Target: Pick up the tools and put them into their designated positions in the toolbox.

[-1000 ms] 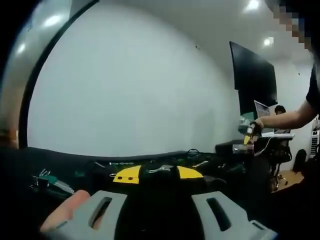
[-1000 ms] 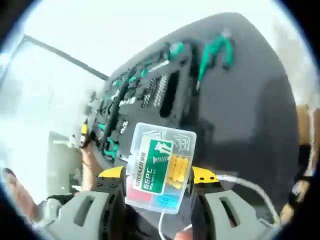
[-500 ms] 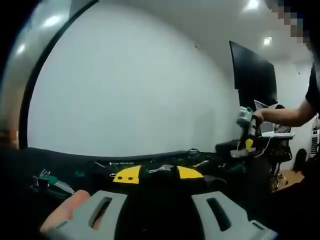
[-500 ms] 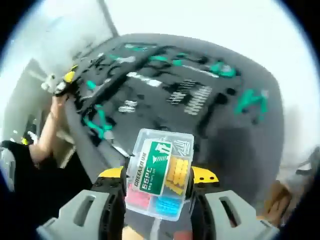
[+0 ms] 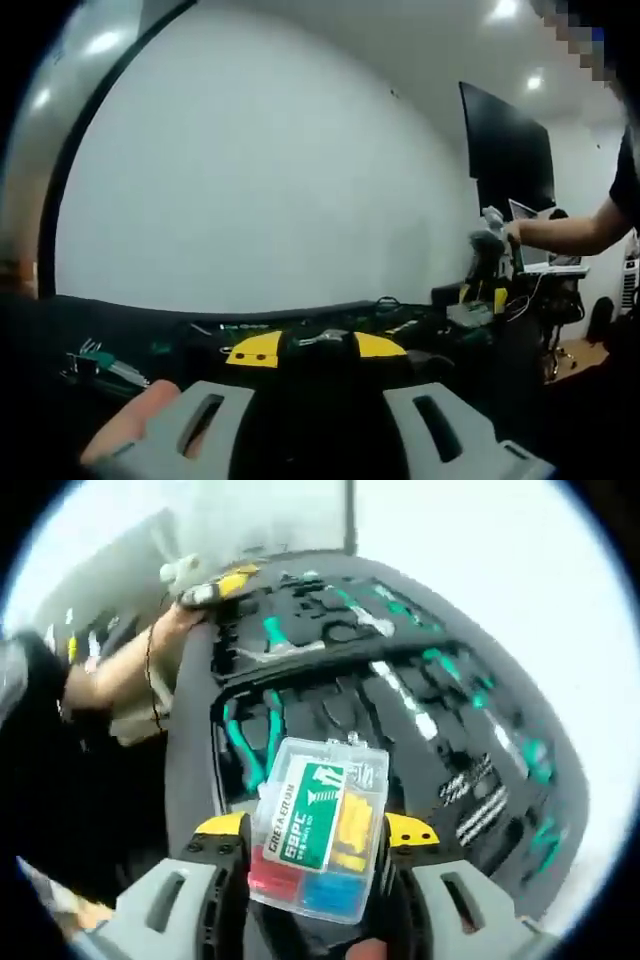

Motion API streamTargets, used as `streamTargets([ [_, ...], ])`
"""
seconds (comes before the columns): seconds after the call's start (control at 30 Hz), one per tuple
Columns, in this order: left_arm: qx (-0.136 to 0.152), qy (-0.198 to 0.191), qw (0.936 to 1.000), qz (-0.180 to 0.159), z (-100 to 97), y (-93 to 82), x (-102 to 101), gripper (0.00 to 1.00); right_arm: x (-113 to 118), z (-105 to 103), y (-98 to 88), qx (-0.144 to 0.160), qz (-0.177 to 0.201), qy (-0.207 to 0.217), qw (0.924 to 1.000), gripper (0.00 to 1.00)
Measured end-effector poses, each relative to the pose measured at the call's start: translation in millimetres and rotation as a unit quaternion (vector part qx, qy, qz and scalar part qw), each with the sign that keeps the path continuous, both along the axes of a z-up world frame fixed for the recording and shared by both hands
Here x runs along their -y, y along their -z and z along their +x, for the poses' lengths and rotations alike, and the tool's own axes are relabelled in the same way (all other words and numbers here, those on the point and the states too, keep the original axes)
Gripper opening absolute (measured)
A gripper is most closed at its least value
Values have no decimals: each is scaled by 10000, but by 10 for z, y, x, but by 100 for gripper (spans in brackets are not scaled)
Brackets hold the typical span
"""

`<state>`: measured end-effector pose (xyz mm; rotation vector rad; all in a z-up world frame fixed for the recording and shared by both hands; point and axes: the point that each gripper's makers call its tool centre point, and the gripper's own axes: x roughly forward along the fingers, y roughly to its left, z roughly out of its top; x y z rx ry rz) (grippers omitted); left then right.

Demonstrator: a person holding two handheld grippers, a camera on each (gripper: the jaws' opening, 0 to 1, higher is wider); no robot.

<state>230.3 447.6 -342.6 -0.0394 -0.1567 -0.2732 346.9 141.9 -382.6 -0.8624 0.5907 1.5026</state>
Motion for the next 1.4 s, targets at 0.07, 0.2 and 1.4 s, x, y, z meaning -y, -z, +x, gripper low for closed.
streamTargets([
  [0.07,7,-10,10000,-1,-1,-4,-2,28,11,-30,-35,250,51,-130,9996,49],
  [0.2,11,-92,9999,54,12,-2,-27,28,116,56,-227,347,301,409,9981,49],
  [1.4,-2594,2450,9302,859,2023,72,2943,4,338,-542,-81,-1386,4589,4062,7780,27],
])
